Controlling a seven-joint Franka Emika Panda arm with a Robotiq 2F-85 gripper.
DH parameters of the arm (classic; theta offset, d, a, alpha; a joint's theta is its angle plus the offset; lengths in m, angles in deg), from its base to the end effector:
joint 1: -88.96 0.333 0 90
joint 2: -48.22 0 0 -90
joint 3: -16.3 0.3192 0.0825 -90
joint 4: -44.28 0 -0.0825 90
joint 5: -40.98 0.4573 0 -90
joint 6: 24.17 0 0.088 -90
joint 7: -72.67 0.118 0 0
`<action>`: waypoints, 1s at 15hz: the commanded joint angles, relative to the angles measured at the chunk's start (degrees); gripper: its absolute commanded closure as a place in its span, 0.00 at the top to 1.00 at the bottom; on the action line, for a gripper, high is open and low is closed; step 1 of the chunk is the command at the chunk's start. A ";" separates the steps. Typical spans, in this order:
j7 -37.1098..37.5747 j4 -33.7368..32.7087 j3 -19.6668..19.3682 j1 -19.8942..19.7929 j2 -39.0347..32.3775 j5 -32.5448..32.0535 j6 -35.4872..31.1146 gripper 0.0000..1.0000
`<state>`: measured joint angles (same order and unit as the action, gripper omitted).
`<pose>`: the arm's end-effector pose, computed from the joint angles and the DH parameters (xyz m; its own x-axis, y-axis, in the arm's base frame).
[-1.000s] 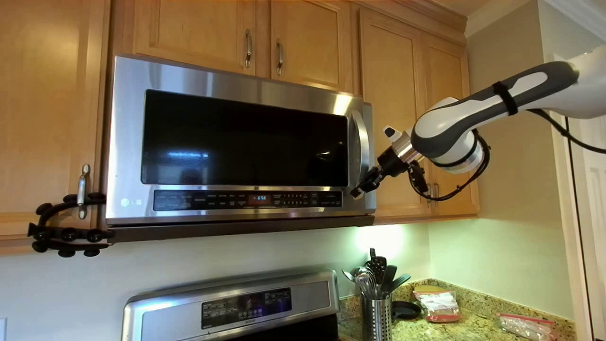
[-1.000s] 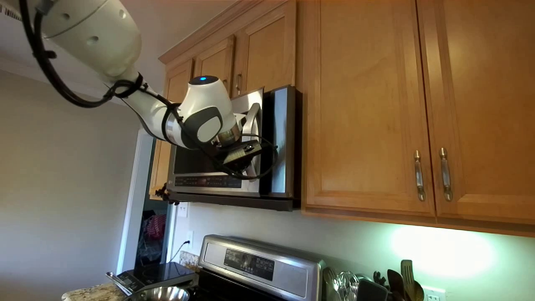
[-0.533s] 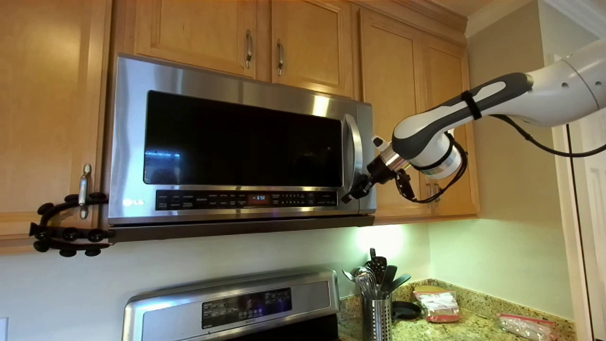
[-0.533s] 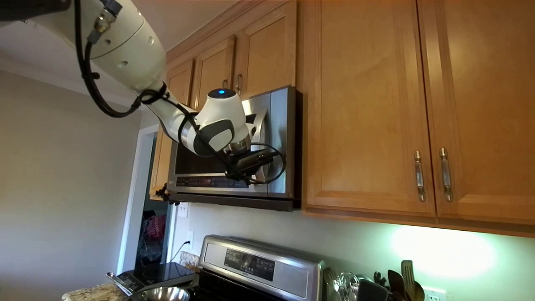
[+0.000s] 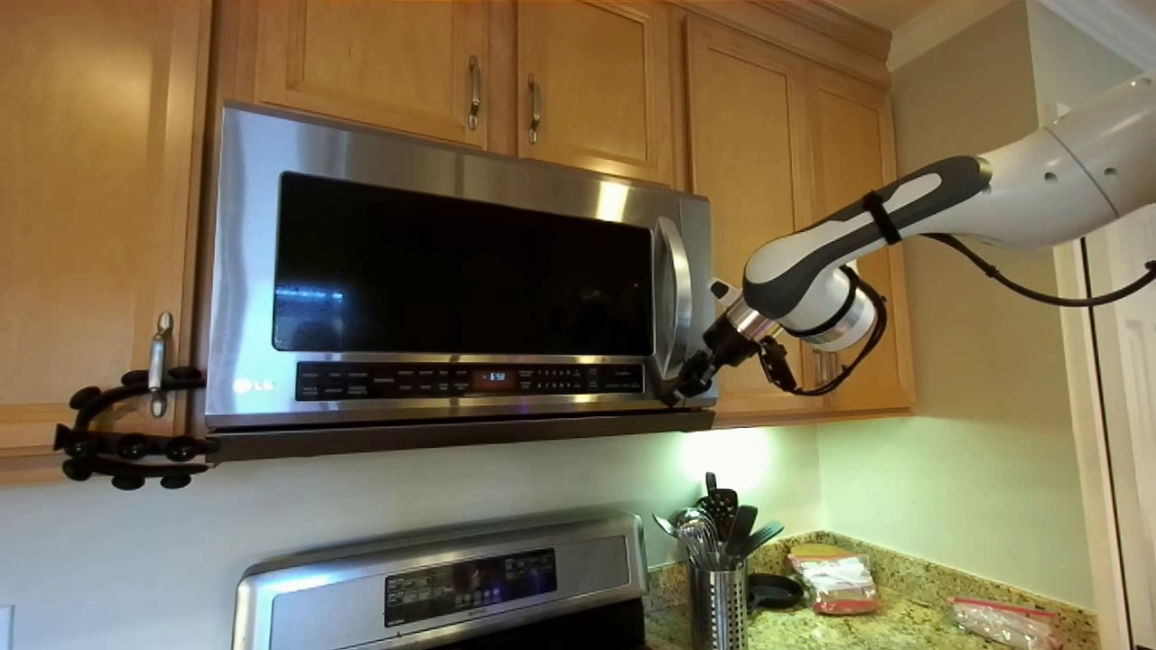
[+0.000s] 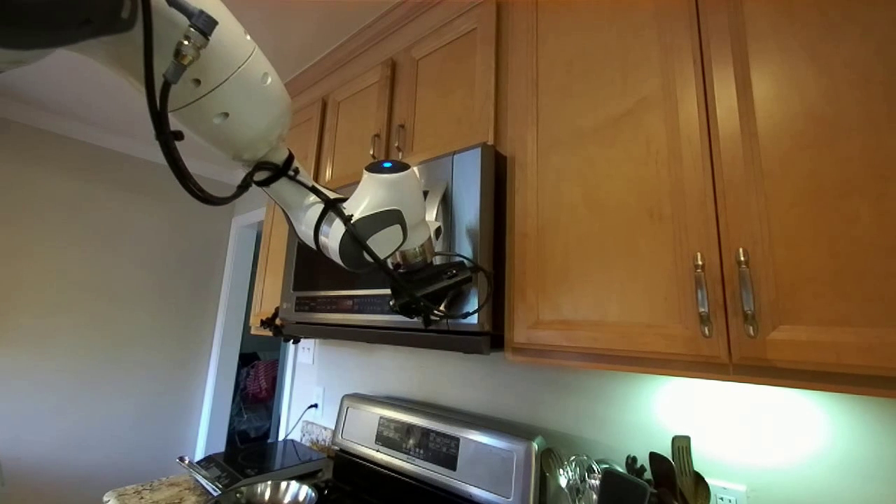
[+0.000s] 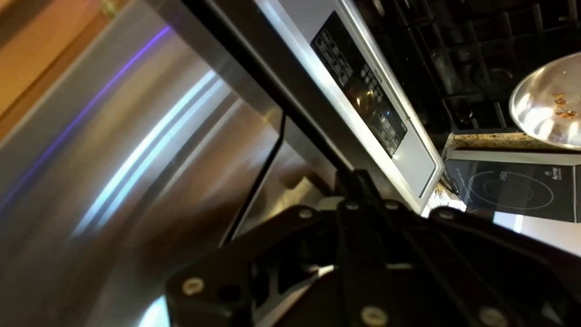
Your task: Close the microwave
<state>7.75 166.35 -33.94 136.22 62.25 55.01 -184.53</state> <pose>0.6279 -0.0726 0.5366 0.3929 0.6604 0.6399 0.5366 -0.7298 0.4236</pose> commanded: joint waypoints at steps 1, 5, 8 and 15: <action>12.09 -2.43 11.73 -14.19 -6.19 -4.40 6.76 0.02; 26.46 -0.83 28.55 -32.05 -4.12 -11.87 16.80 0.02; 37.14 1.45 37.10 -40.18 -0.16 -16.95 26.60 0.02; 41.97 6.61 38.96 -46.61 4.35 -8.19 42.20 0.30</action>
<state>47.34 168.96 4.45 92.33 63.41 44.73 -145.56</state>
